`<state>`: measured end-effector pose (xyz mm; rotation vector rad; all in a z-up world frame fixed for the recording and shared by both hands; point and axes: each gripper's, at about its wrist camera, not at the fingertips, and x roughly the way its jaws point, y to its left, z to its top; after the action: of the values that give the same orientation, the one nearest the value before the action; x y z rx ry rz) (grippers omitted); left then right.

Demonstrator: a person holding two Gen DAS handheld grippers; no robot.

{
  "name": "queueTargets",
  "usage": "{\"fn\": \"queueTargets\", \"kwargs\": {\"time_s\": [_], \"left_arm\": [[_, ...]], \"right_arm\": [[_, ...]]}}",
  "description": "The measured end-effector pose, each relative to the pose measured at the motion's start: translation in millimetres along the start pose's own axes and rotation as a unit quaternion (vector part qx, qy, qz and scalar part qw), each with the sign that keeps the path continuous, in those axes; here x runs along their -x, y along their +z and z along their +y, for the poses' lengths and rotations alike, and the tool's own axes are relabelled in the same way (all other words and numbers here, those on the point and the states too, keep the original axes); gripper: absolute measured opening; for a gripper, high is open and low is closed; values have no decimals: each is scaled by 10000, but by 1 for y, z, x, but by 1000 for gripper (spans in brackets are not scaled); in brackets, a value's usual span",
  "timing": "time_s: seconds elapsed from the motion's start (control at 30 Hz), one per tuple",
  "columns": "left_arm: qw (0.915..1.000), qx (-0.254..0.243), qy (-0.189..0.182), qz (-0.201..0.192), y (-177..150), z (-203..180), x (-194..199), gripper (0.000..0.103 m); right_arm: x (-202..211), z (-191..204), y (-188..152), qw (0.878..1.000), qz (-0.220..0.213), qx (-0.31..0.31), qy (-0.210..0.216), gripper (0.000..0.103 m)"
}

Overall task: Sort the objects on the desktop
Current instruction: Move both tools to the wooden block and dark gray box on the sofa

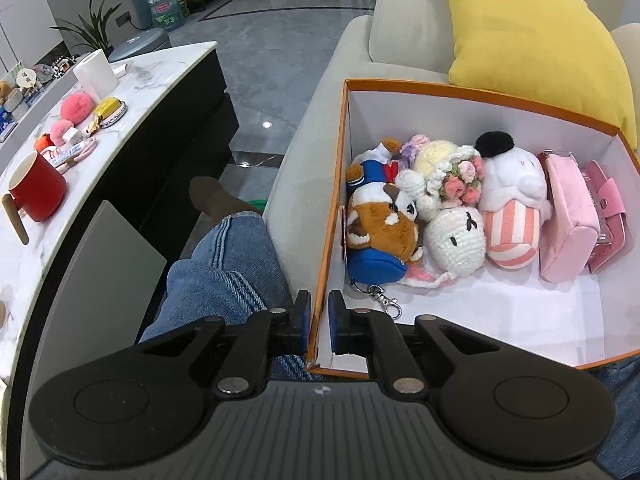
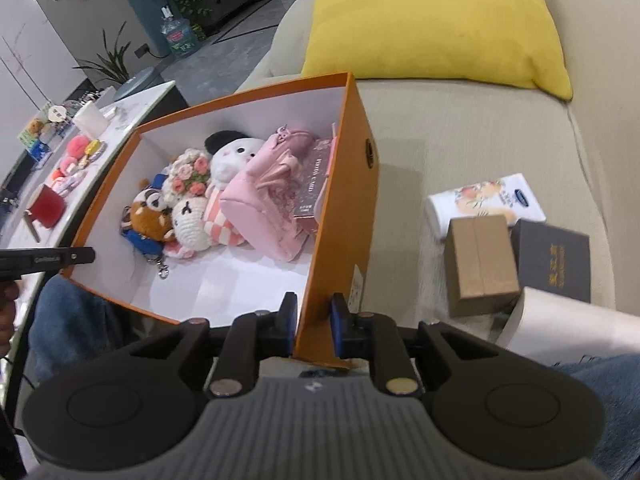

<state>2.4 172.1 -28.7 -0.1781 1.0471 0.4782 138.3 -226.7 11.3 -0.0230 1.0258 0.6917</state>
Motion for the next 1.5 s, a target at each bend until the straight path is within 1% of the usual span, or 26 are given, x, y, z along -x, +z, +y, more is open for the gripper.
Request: {"fn": "queueTargets", "kwargs": {"time_s": [0.07, 0.13, 0.17, 0.2, 0.27, 0.33, 0.4, 0.47, 0.5, 0.53, 0.67, 0.7, 0.73, 0.77, 0.8, 0.87, 0.93, 1.0, 1.1, 1.13, 1.2, 1.27, 1.3, 1.4, 1.47, 1.5], "left_arm": [[9999, 55, -54, -63, 1, 1, 4, 10], [9996, 79, -83, -269, 3, 0, 16, 10], [9993, 77, -77, -347, 4, -1, 21, 10], [9991, 60, -91, -421, 5, -2, 26, 10], [9980, -56, -184, -604, 6, -10, 38, 10], [9956, -256, -364, -822, 7, -22, 51, 11], [9918, -485, -613, -1008, 7, -39, 63, 11], [9862, -757, -920, -1151, 8, -58, 75, 12], [9819, -926, -1093, -1239, 8, -71, 81, 13], [9780, -1061, -1221, -1316, 9, -81, 87, 16], [9579, -1637, -1754, -1575, 8, -122, 107, 19], [9523, -1773, -1899, -1601, 8, -133, 110, 20], [9465, -1919, -2049, -1591, 9, -144, 113, 21], [9425, -2020, -2155, -1564, 8, -155, 115, 22], [9364, -2171, -2305, -1513, 8, -168, 116, 23], [9279, -2396, -2499, -1384, 8, -188, 114, 23], [9180, -2658, -2678, -1221, 6, -210, 110, 24], [9138, -2791, -2787, -973, 5, -227, 103, 28], [9084, -2909, -2936, -626, 3, -249, 90, 33], [9075, -2953, -2939, -545, 1, -254, 87, 36], [9066, -2994, -2950, -379, 0, -263, 80, 39], [9091, -2949, -2936, -204, 1, -269, 70, 43], [9100, -2941, -2919, -131, 2, -274, 64, 49], [9126, -2916, -2864, 73, 4, -282, 51, 49], [9121, -2945, -2850, 121, 5, -287, 44, 50], [9123, -2958, -2830, 154, 6, -290, 41, 50]], "right_arm": [[1, -4, 2, 9999, -32, -25, 113, 19], [10, -8, 5, 9995, -159, -58, 258, 20], [17, -9, 4, 9992, -281, -8, 277, 23], [24, -10, 4, 9989, -385, 39, 273, 33], [37, -16, 3, 9980, -570, 81, 263, 41], [50, -24, 1, 9973, -683, 126, 229, 50], [63, -33, -1, 9964, -820, 218, 65, 65], [77, -41, -3, 9948, -941, 337, -213, 69], [84, -47, -2, 9942, -958, 355, -335, 69], [91, -55, -2, 9939, -961, 336, -427, 69], [126, -90, 2, 9884, -1211, 138, -907, 69], [131, -97, 5, 9868, -1193, 159, -1088, 72], [135, -105, 10, 9855, -1108, 163, -1274, 75], [137, -112, 13, 9854, -1008, 147, -1366, 78], [137, -119, 18, 9864, -857, 100, -1398, 78], [132, -133, 24, 9900, -505, -58, -1317, 78], [119, -143, 31, 9934, -99, -133, -1131, 78], [100, -150, 35, 9951, 384, 4, -907, 78], [69, -155, 43, 9904, 1068, 345, -804, 78], [59, -155, 46, 9876, 1260, 514, -781, 78], [40, -153, 49, 9805, 1617, 865, -713, 78], [23, -152, 53, 9723, 1953, 1146, -574, 78], [16, -151, 54, 9683, 2070, 1296, -528, 78], [-3, -149, 53, 9550, 2411, 1678, -403, 78], [-16, -149, 50, 9446, 2662, 1896, -298, 78], [-21, -151, 52, 9422, 2717, 1938, -313, 78]]}}
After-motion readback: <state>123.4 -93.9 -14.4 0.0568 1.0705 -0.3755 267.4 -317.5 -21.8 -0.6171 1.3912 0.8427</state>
